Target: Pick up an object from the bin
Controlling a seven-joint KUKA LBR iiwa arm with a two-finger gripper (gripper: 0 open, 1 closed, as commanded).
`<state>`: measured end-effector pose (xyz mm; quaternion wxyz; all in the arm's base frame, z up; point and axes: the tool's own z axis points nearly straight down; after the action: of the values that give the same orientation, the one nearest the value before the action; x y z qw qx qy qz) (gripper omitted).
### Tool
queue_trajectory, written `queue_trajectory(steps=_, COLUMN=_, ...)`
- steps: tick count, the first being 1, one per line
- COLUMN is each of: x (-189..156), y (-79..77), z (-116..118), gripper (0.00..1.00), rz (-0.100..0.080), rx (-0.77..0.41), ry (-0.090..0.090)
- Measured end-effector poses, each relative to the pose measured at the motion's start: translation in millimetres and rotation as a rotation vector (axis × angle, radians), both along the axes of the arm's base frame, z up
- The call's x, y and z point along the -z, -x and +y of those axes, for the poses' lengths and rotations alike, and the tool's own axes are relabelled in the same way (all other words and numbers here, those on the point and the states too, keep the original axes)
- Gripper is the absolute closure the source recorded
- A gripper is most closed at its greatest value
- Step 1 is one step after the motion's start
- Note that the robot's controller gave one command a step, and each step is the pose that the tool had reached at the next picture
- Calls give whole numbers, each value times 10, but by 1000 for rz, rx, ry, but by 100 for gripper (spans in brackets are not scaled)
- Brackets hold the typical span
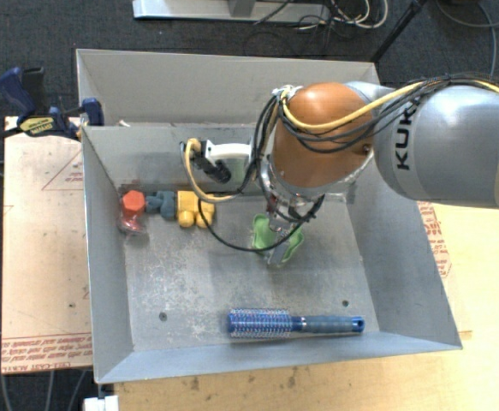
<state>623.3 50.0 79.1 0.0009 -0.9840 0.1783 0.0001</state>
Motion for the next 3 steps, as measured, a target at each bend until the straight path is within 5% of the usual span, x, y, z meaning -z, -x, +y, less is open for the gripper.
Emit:
queue_trajectory(steps=1, x=-109, y=247, z=20, gripper=0, rz=3, rx=-62, ry=-1)
queue_trajectory(steps=3, x=-21, y=479, z=22, gripper=0, rz=-1, rx=-6, ry=-1)
